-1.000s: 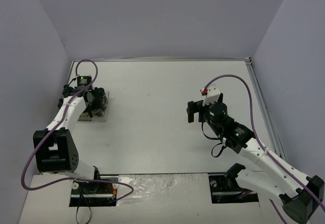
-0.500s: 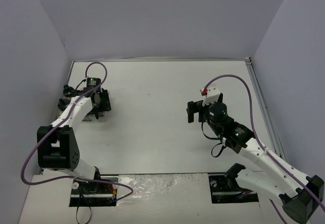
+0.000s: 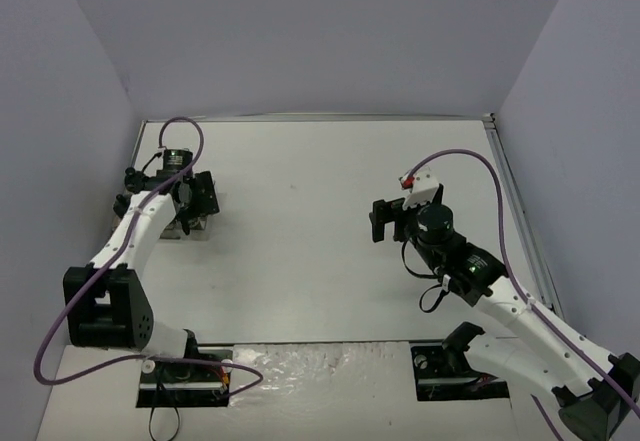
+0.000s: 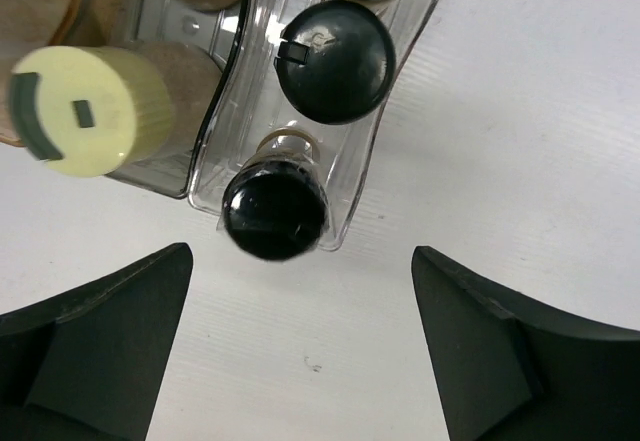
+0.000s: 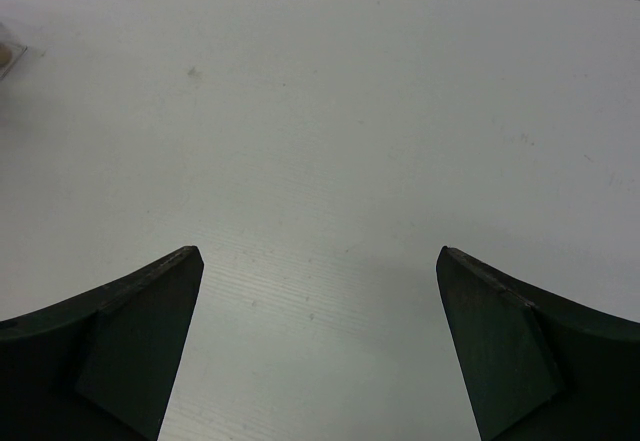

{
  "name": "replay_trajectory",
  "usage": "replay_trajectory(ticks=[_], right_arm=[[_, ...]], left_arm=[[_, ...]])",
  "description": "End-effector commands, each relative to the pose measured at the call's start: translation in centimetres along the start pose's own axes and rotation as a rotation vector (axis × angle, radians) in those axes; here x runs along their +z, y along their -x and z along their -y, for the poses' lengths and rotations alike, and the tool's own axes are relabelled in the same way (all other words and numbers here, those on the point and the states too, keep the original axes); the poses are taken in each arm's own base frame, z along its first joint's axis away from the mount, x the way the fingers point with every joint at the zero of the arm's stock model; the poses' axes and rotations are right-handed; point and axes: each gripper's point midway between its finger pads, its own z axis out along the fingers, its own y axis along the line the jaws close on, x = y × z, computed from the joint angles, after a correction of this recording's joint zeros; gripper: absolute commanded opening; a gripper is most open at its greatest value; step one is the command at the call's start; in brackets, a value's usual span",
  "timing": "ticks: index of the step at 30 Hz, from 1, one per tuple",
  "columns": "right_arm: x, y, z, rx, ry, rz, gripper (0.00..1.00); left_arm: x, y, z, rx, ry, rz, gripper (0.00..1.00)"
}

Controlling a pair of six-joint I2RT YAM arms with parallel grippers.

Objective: Organize the condiment bottles

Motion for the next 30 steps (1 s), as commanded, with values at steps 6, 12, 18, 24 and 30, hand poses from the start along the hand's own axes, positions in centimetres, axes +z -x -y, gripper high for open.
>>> replay_trajectory(ticks=[6, 12, 18, 24, 30], right_arm=[[-5.0, 10.3, 2.1, 0.075, -0.071, 0.238, 1.00], [-9.9, 15.5, 4.7, 0.124, -0.154, 0.379, 1.00], [-14.3, 18.1, 7.6, 0.130, -0.251, 0.489, 1.00], [-16.3, 17.8, 9.1, 0.124, -0.298, 0.522, 1.00], [-17.5, 17.7, 10.0, 0.128, -0.330, 0.543, 1.00]], left_arm=[[-15.1, 6.5, -0.7, -0.030, -0.157, 0.457, 0.97], [-21.9, 5.8, -2.4, 0.006, -0.175, 0.615, 0.97], [-27.8, 4.6, -4.0, 0.012, -0.178, 0.713, 0.97], [-31.1, 3.9, -5.7, -0.016, -0.148, 0.798, 0.97], [-33.6, 3.8, -6.5, -0.069, -0.169, 0.917, 0.97]])
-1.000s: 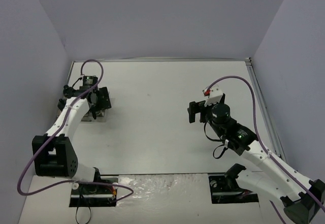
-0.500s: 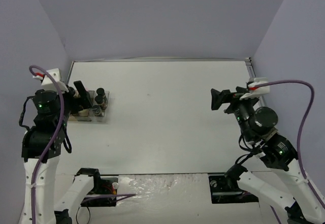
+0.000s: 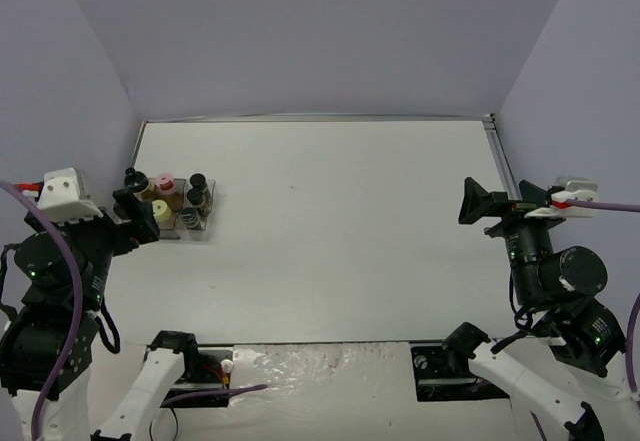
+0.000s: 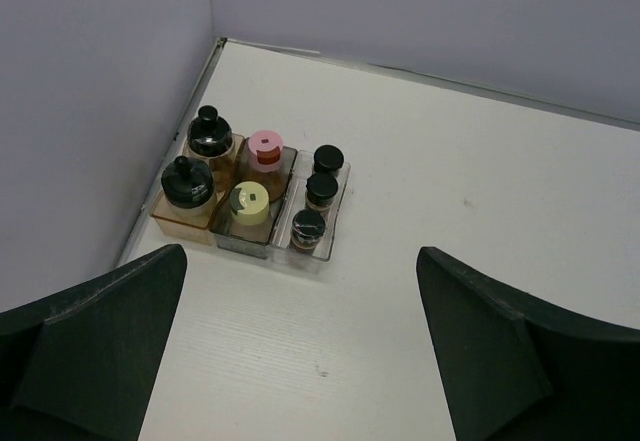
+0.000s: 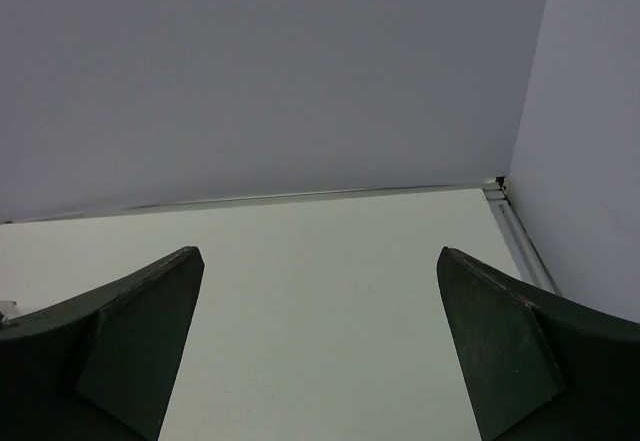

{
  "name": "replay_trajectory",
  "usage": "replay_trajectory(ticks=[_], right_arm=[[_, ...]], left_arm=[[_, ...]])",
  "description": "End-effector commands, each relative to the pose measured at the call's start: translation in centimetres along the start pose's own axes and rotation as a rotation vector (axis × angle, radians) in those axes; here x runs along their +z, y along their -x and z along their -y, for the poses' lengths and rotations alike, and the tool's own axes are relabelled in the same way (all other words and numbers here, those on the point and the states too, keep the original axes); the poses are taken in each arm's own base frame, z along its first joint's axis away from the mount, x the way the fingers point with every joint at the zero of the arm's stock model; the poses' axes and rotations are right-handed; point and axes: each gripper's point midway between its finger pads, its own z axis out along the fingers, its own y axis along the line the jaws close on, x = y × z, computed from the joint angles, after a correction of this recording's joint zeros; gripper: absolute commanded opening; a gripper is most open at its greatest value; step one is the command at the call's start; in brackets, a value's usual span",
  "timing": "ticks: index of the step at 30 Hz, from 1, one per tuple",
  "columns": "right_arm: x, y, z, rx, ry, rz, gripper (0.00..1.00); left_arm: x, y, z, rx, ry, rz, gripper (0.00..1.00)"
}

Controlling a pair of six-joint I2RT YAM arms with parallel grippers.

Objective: Organize the condiment bottles

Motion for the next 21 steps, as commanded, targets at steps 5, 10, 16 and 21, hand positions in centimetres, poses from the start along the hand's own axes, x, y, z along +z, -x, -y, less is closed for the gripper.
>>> replay_trajectory(ticks=[5, 10, 16, 21], right_arm=[[-0.2, 1.3, 1.4, -0.004, -0.064, 0.053, 1.00], [-0.2, 1.0, 1.4, -0.006, -0.063, 0.049, 1.00], [-0.4, 0.5, 1.5, -0.007, -0.057, 0.047, 1.00], [-0.5, 0.4, 1.5, -0.006, -0.052, 0.047, 1.00]], left_arm=[[-1.0, 2.8, -0.6, -0.073, 0.018, 0.200, 0.97], [-0.6, 1.7, -0.9, -0.086, 0.026, 0.226, 0.97], [-1.0, 1.0, -1.4, -0.081, 0.027, 0.264, 0.97], [-1.1, 0.2, -1.7, -0.091, 0.035, 0.282, 0.97]])
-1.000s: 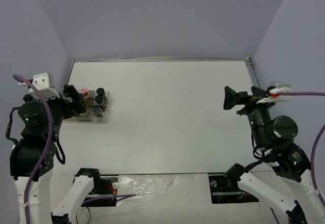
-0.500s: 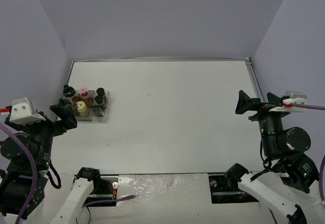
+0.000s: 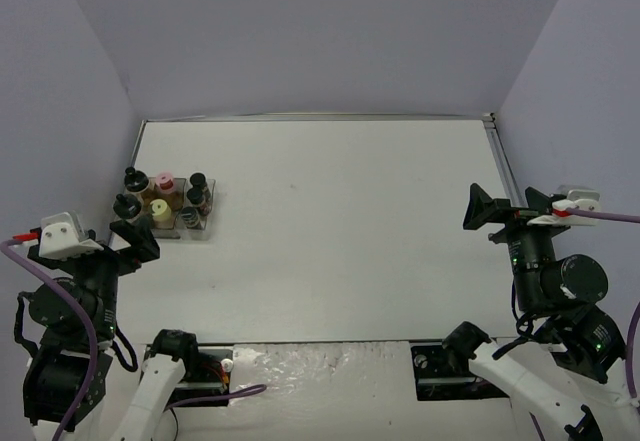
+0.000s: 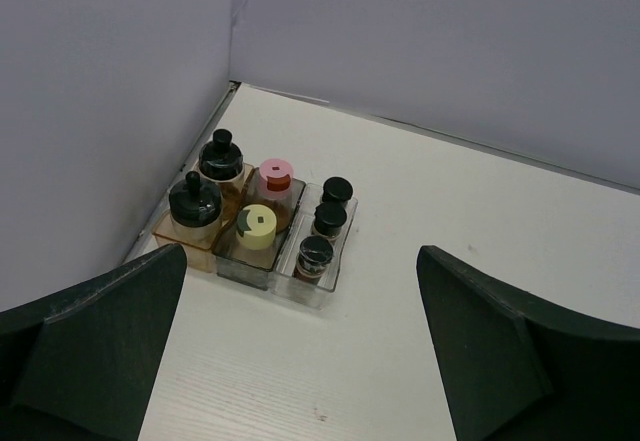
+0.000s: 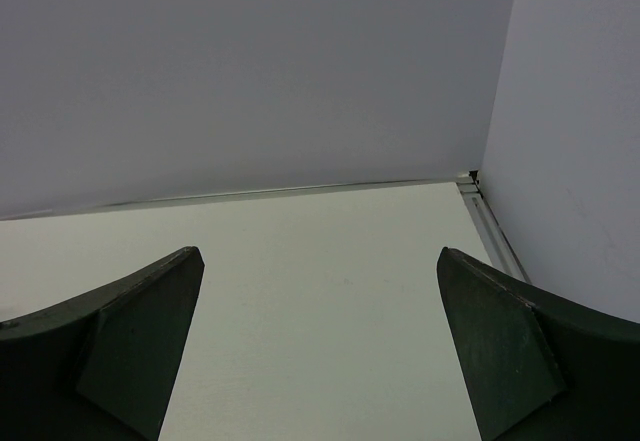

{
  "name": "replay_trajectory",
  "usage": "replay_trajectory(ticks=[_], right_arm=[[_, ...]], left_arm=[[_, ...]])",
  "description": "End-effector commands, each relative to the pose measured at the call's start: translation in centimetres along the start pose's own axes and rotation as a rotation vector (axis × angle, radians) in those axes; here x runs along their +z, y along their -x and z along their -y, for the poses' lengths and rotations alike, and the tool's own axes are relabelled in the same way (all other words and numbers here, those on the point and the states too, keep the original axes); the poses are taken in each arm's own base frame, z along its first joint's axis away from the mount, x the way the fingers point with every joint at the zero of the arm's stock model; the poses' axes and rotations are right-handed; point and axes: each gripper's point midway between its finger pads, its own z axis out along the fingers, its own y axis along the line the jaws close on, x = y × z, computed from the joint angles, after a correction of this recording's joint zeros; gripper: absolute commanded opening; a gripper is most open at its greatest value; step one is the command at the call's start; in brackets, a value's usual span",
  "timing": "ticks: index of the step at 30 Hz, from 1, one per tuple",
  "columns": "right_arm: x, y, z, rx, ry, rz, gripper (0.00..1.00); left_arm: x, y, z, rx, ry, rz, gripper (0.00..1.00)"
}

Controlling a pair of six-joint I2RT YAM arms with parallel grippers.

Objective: Organize the condiment bottles

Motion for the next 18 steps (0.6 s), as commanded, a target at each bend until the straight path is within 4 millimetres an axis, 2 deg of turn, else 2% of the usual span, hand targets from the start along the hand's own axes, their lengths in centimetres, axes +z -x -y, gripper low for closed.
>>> replay_trajectory(ticks=[1, 18], right_arm=[[0.3, 1.2, 0.1, 0.025, -0.016, 0.048, 1.00], [0.9, 0.5, -0.3, -0.005, -0.017, 0.024, 1.00]], left_arm=[[0.1, 2.7, 0.1, -0.046, 0.002, 0.120, 0.97], [0.0, -1.6, -0.2, -0.028, 0.003, -0.005, 0.97]])
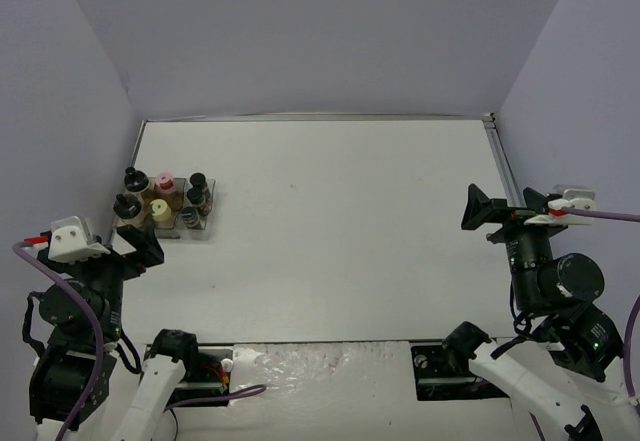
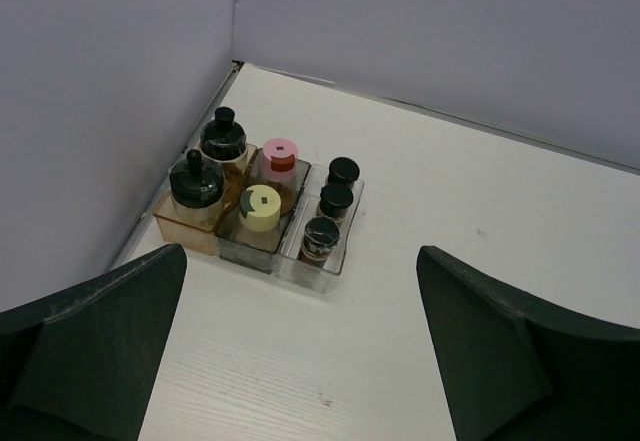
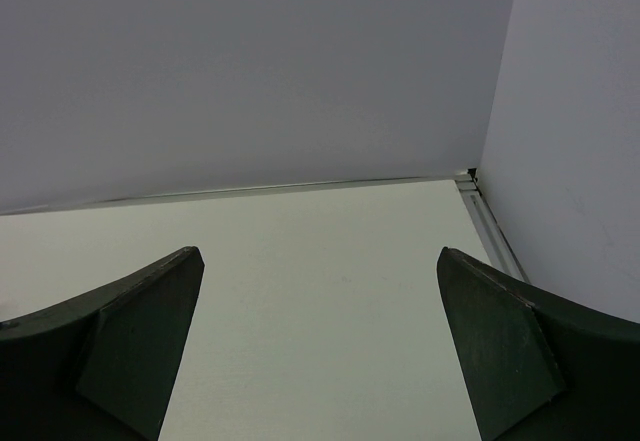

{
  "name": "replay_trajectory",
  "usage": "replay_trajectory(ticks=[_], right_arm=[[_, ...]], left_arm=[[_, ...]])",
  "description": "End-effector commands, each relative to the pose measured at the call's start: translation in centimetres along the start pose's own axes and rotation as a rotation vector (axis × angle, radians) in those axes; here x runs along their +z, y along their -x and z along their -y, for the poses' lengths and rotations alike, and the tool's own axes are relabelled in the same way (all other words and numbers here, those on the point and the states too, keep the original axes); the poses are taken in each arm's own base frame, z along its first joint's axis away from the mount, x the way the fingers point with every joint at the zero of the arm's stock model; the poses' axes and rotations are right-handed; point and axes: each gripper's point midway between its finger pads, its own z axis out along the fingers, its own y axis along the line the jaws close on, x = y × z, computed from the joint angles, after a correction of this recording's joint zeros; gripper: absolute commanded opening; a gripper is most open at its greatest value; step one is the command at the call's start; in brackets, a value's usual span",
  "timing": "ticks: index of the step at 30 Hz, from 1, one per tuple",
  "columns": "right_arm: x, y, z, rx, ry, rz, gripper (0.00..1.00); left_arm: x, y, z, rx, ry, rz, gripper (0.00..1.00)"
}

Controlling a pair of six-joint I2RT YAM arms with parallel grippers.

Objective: Organize the condiment bottles

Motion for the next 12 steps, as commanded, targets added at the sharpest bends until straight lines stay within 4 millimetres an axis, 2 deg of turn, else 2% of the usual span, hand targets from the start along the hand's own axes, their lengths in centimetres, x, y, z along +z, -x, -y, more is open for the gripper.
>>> replay_trajectory(ticks=[1, 12], right_arm=[[0.9, 0.9, -0.3, 0.003, -0.017, 0.030, 1.00], [1.4, 0.7, -0.9, -0.004, -0.005, 0.022, 1.00]], left_arm=[[0.1, 0.2, 0.3, -0.028, -0.008, 0.010, 0.97], [0.4, -1.4, 0.9, -0.031, -0.040, -0.037, 0.97]])
